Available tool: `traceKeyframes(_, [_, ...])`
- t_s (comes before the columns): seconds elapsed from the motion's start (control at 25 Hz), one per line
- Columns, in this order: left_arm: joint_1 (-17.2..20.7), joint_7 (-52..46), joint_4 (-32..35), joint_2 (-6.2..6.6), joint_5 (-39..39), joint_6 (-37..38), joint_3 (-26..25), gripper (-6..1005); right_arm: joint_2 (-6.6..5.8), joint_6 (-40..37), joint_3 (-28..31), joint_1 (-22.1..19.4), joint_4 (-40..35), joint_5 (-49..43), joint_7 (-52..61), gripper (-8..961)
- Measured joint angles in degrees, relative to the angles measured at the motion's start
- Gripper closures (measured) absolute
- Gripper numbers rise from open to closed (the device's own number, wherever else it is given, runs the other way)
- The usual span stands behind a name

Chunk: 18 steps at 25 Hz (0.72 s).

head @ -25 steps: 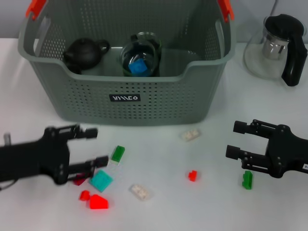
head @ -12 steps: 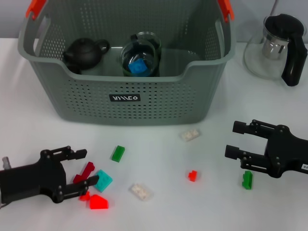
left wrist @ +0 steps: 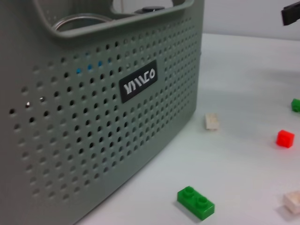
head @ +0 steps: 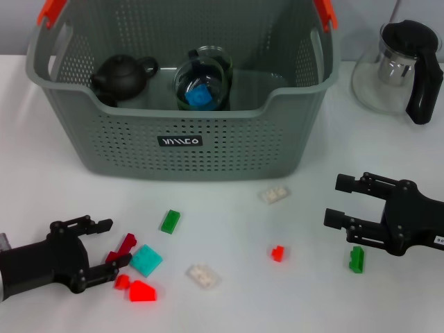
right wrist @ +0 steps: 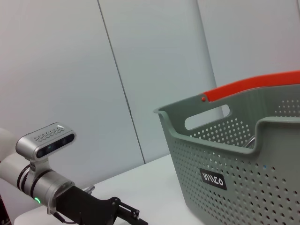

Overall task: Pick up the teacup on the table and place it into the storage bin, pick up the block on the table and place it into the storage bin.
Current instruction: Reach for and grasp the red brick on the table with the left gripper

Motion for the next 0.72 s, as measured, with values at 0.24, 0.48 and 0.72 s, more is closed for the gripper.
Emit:
traceKeyframes(0.24, [0.3,0.3,-0.2,0.04,0.3,-1.3,-0.6,319,0.0,0.0,0.0,0.1,0.0,0.0,0.0,194])
traceKeyframes(0.48, [0.9,3.0,-1.5,0.0,0.4,-1.4,-0.6,347,0.0,0.0,0.0,0.1,0.0,0.0,0.0,194])
traceKeyframes(0.72, [1.0,5.2,-2.8,0.0,0.0,-2.4,-0.6,375,0.0,0.0,0.0,0.1,0.0,0.0,0.0,193])
